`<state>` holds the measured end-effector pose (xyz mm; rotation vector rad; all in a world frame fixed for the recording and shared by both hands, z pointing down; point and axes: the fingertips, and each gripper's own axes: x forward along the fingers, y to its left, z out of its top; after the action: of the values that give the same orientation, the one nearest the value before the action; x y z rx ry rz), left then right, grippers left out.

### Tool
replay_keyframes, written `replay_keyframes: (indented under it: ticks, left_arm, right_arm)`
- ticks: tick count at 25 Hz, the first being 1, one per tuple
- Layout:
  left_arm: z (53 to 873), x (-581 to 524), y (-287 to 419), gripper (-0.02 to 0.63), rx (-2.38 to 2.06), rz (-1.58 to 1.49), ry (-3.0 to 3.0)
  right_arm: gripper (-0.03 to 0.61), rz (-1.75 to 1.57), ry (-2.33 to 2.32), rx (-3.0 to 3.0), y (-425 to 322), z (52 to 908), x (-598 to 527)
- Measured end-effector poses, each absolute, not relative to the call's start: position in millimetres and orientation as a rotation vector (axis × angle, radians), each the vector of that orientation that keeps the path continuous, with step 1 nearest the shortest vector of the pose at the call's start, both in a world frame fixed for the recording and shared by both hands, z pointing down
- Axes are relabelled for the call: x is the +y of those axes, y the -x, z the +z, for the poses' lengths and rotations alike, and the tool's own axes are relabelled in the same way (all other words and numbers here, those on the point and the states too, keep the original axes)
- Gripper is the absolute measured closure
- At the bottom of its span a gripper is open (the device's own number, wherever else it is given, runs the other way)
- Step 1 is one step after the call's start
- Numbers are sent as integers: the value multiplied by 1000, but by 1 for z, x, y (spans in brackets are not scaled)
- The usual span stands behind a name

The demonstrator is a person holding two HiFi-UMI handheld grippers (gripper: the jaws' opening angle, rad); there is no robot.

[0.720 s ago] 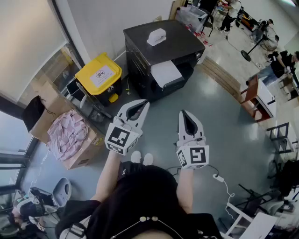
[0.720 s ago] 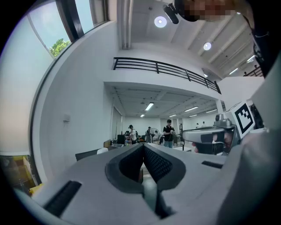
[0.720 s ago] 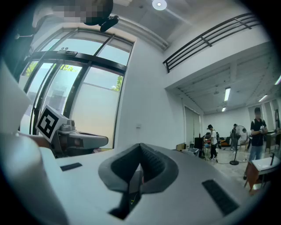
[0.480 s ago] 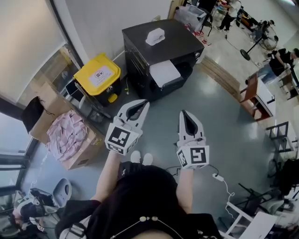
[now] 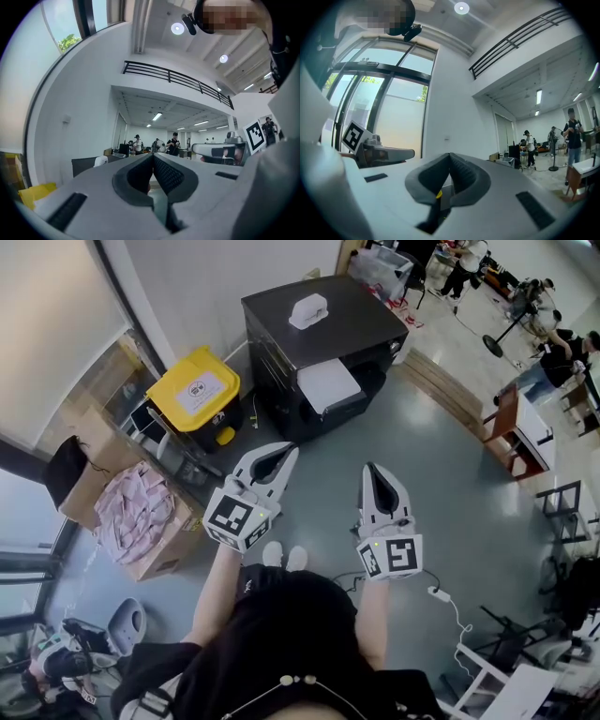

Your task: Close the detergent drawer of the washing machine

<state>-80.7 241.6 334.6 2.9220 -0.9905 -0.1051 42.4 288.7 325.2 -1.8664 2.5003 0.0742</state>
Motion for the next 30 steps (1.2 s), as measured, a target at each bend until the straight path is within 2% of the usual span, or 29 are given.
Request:
replay_keyframes:
  ticks: [7,10,13,22,30]
  left_arm:
    - [366,239,68,604,-915,-31,-2874]
    - [377,237,58,549,-879,13,-2843]
    - [388,240,49,531,-847,61,-2833]
    - [422,216,49,531,-877,102,-2764]
    - [454,152,38,526,-857,184,-2781]
  right_arm:
    - [575,-16,1814,2496,-70,361,323]
    - [575,-85,1857,2462,-92,382,339]
    - [575,-169,1887,2401,-113,396,353]
    - [575,-244,1915,2482,-128,423,352]
    - [575,-231,1893,2613,-122,431,299]
